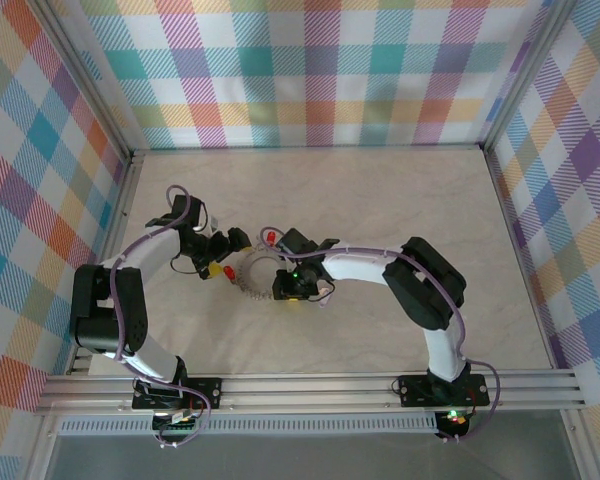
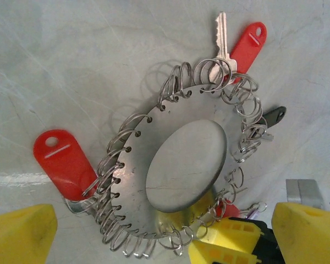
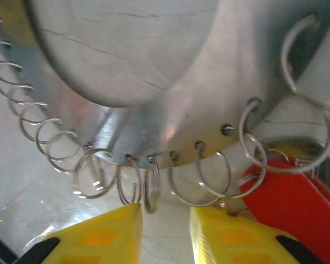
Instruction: Put the keys on the keyring
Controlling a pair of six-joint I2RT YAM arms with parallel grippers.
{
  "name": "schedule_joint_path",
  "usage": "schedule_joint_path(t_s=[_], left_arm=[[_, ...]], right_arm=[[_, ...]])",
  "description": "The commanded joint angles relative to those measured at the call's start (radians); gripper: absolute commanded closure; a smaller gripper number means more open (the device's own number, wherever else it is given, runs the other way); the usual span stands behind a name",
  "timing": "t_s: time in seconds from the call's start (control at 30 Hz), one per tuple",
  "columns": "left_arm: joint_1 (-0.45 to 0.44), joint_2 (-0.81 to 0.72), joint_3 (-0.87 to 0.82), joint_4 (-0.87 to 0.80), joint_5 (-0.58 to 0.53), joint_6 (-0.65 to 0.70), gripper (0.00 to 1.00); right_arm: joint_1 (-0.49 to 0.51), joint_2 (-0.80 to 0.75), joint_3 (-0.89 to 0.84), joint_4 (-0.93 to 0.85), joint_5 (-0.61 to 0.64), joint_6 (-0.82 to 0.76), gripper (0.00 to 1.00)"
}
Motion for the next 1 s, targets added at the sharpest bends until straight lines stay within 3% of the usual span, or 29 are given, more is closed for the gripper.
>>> schedule_joint_path(t_s=[0.0,0.5,0.83,0.97], left_arm=[[0.017,-0.016,0.013,-0.037,-0.024,0.019,0.0],[0.017,-0.031,0.0,-0.043,0.012,0.005,0.0],[0.018,-0.07,-0.007,-0.091,-0.021,0.044,0.0],[0.017,-0.069,-0.023,-0.075,-0.052,0.044,0.01]], right_arm=[[-0.005,0.024,0.03,-0.019,-0.001,0.015,0.71],[-0.034,0.0,-0.007,0.068,0.087,-0.033,0.84],[-0.093,-0.102,-0.046,0.048,0.064,-0.096,0.75],[-0.092,-0.113,-0.086,0.108,-0.036,0.079,0.73]])
